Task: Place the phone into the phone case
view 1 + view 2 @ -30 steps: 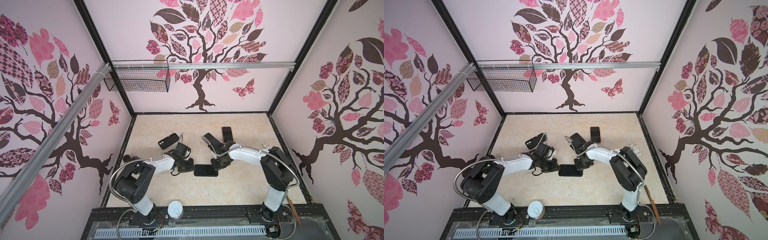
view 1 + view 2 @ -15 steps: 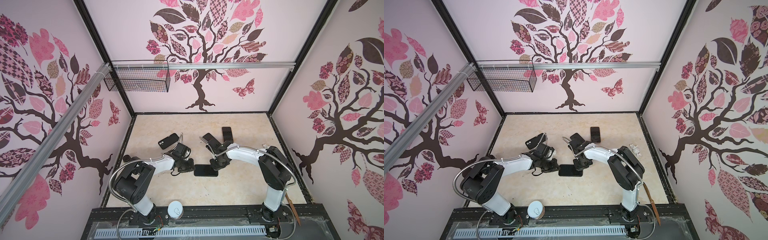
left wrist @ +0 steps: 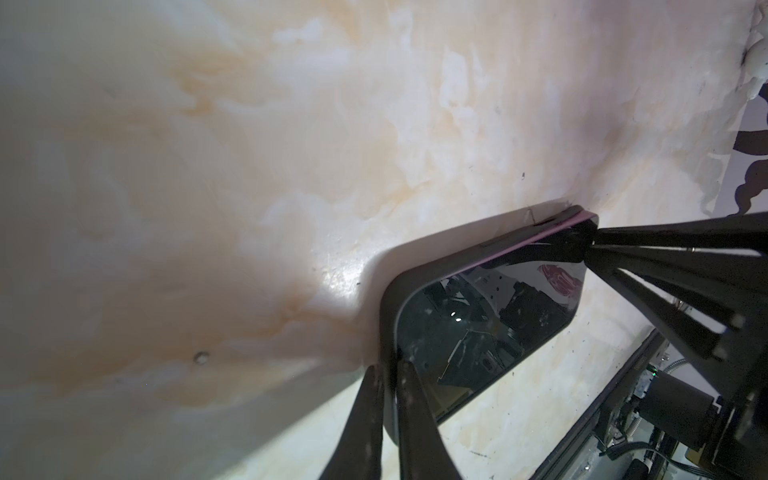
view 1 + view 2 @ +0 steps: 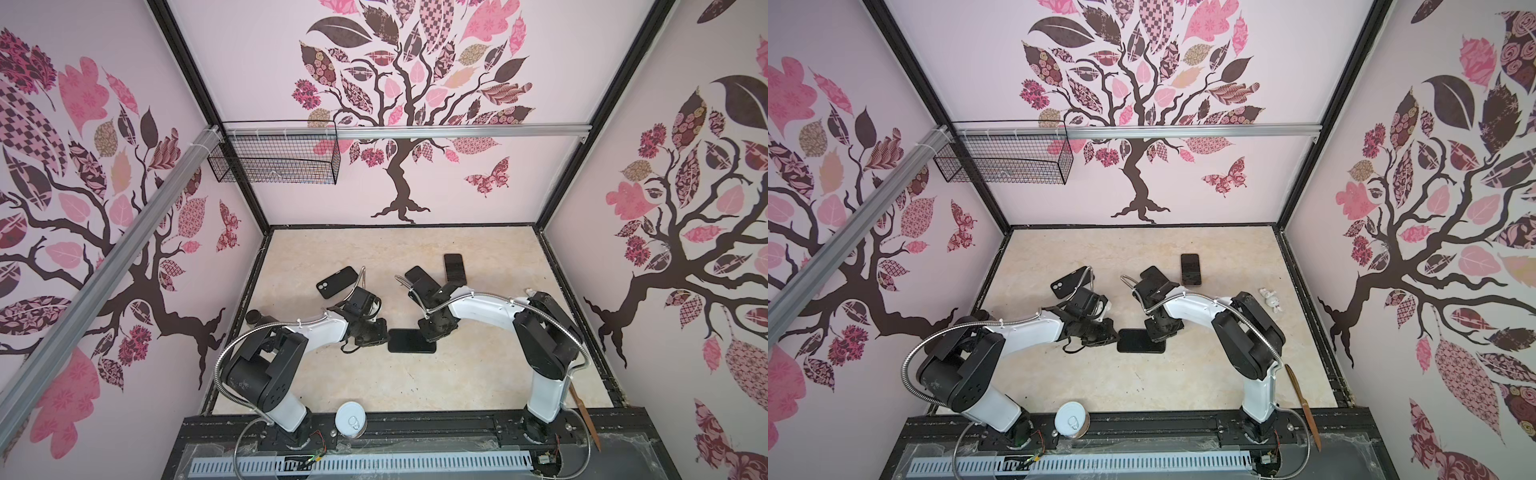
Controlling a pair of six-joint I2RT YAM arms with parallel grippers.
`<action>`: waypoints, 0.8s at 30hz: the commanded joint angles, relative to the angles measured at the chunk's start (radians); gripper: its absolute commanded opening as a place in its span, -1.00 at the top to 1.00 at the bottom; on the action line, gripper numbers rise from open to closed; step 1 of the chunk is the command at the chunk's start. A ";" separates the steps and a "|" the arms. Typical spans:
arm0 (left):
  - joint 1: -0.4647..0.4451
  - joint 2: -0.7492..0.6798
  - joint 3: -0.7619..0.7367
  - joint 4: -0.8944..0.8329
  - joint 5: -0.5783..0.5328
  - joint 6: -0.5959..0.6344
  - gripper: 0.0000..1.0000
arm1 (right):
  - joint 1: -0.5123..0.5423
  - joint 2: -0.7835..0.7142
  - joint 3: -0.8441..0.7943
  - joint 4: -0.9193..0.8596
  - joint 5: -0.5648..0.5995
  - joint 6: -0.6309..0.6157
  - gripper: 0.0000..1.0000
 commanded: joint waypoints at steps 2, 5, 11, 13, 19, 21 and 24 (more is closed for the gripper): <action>0.001 -0.035 -0.025 -0.026 -0.040 0.014 0.76 | 0.029 0.151 -0.147 0.219 -0.137 -0.026 0.70; 0.002 -0.053 -0.026 -0.051 -0.065 0.023 0.76 | 0.021 0.099 -0.123 0.191 -0.137 -0.036 0.69; 0.004 -0.071 -0.026 -0.060 -0.065 0.023 0.75 | -0.017 -0.001 -0.063 0.123 -0.132 -0.073 0.62; 0.003 -0.073 -0.025 -0.061 -0.065 0.022 0.75 | -0.028 -0.027 -0.035 0.093 -0.128 -0.089 0.58; 0.005 -0.082 -0.018 -0.067 -0.067 0.025 0.74 | -0.058 -0.093 0.022 0.050 -0.135 -0.119 0.45; 0.004 -0.082 -0.016 -0.067 -0.064 0.025 0.72 | -0.073 -0.110 0.025 0.054 -0.149 -0.122 0.43; 0.004 -0.082 -0.013 -0.062 -0.050 0.028 0.63 | -0.104 -0.134 0.016 0.071 -0.170 -0.128 0.43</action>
